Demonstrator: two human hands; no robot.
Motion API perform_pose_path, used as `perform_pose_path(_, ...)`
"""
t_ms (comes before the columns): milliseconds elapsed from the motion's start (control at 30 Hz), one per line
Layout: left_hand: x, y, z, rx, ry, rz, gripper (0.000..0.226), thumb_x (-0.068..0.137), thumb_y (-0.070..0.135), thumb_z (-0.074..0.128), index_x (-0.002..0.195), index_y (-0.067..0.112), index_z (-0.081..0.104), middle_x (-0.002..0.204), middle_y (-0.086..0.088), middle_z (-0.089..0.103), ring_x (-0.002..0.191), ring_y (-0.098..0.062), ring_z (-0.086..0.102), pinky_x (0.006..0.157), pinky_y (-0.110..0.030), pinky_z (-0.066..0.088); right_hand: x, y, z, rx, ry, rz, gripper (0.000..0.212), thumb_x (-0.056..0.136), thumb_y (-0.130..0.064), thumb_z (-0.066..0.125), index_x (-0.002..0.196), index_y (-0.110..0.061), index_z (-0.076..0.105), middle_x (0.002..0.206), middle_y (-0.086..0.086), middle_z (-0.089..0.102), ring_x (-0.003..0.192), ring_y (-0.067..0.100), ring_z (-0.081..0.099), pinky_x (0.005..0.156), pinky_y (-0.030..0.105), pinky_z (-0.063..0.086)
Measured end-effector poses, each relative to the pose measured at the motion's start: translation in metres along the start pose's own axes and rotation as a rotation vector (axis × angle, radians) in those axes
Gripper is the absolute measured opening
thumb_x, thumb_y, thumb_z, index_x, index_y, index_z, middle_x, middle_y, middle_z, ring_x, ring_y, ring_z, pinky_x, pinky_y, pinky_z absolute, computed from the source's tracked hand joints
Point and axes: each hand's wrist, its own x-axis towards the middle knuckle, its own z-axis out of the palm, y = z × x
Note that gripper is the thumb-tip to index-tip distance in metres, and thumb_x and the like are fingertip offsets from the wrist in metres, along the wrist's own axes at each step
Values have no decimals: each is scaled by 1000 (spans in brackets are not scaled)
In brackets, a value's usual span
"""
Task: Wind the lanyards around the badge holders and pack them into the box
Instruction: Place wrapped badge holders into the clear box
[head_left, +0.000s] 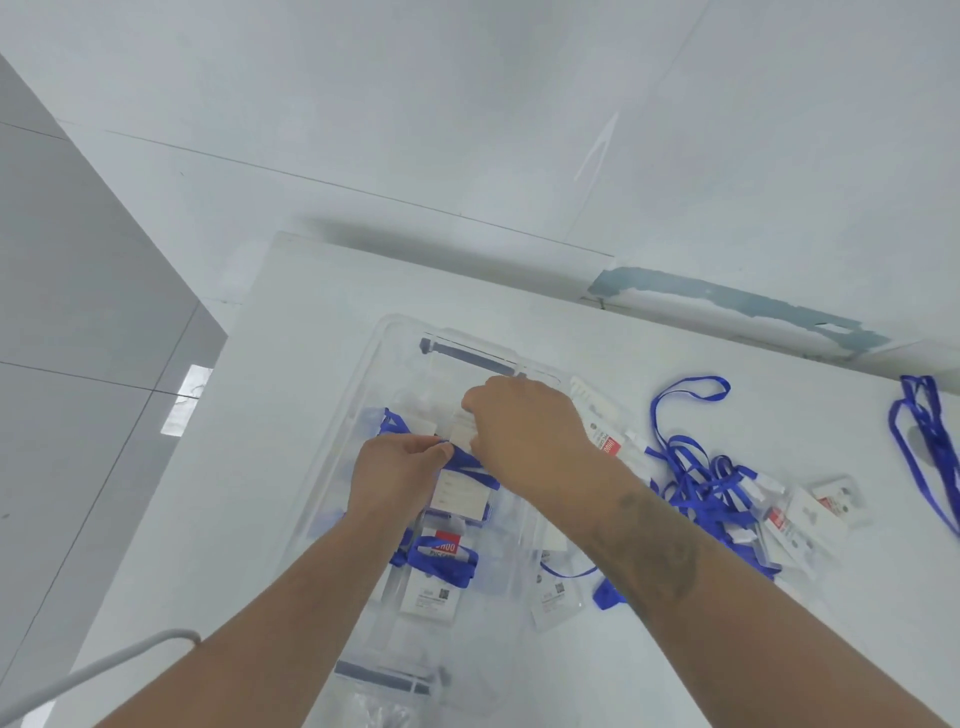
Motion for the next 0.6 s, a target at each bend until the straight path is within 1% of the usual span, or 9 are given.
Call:
perform_pose_path(67, 6, 1, 3, -38, -13, -32, 11, 92, 24, 65, 94, 23, 76, 70, 3, 65, 63, -11, 57, 73, -35, 58, -9, -4, -2, -48, -69, -12, 10, 89, -6, 58, 90, -15, 62, 93, 2, 59, 85, 23, 60, 65, 31, 40)
perform_pose_path(133, 11, 1, 5, -65, -24, -64, 11, 92, 20, 65, 92, 22, 76, 64, 2, 63, 58, -13, 56, 77, -39, 59, -16, -7, 1, -79, -149, -38, 30, 92, -7, 55, 66, -15, 42, 73, 1, 47, 65, 19, 48, 67, 33, 37)
perform_pose_path(167, 14, 2, 5, -74, -32, -71, 12, 92, 18, 65, 97, 20, 76, 66, 1, 65, 60, -15, 57, 78, -39, 59, -19, -8, 4, -112, -190, -63, 36, 94, -9, 53, 64, -16, 35, 68, 0, 41, 58, 16, 41, 68, 33, 36)
perform_pose_path(233, 20, 3, 4, -82, -46, -83, 15, 91, 17, 67, 104, 14, 75, 74, -3, 67, 68, -20, 62, 81, -39, 60, -26, -16, 14, -177, -263, -137, 35, 97, -13, 49, 64, -16, 35, 66, -1, 39, 57, 15, 38, 70, 34, 35)
perform_pose_path(300, 25, 5, 2, -88, -70, -99, 17, 90, 16, 69, 106, 11, 73, 75, -6, 67, 69, -20, 63, 77, -37, 61, -32, -27, 24, -160, -372, -197, 23, 98, -15, 48, 74, -13, 47, 71, -1, 43, 72, 21, 49, 74, 35, 39)
perform_pose_path(367, 28, 7, 1, -86, -99, -111, 14, 90, 14, 69, 103, 10, 72, 76, -8, 66, 67, -19, 61, 71, -32, 59, -37, -39, 31, -102, -469, -210, 12, 98, -17, 50, 104, -11, 58, 92, 5, 56, 99, 28, 57, 88, 40, 44)
perform_pose_path(433, 31, 8, 2, -39, -110, -104, 7, 90, 15, 69, 96, 13, 69, 84, -9, 68, 76, -22, 65, 78, -37, 60, -37, -50, 39, -26, -524, -157, 29, 97, -17, 53, 125, -8, 53, 119, 10, 59, 115, 32, 55, 99, 44, 44)
perform_pose_path(500, 33, 8, 3, -1, -108, -90, 2, 89, 16, 69, 89, 15, 68, 86, -9, 70, 84, -26, 69, 84, -43, 59, -36, -58, 48, 198, -473, -29, 31, 96, -14, 54, 127, -8, 52, 124, 11, 58, 116, 31, 55, 100, 44, 44)
perform_pose_path(600, 37, 8, 4, 34, -111, -60, 7, 88, 17, 69, 81, 17, 70, 77, -5, 70, 79, -26, 68, 84, -45, 59, -33, -68, 62, 907, -413, 301, 15, 95, -18, 53, 109, -12, 55, 106, 6, 62, 95, 21, 59, 93, 37, 51)
